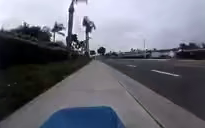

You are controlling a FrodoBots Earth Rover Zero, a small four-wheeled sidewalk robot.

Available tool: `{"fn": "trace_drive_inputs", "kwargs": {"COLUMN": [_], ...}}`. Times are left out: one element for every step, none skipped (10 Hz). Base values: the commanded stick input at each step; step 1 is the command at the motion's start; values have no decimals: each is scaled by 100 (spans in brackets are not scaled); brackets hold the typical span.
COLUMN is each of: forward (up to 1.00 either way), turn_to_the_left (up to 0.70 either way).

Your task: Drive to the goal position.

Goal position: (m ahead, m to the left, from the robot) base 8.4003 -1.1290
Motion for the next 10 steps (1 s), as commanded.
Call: {"fn": "trace_drive_inputs", "kwargs": {"forward": [100,100,100,100,100,100,100,100,100,100], "turn_to_the_left": [0,0,0,0,0,0,0,0,0,0]}}
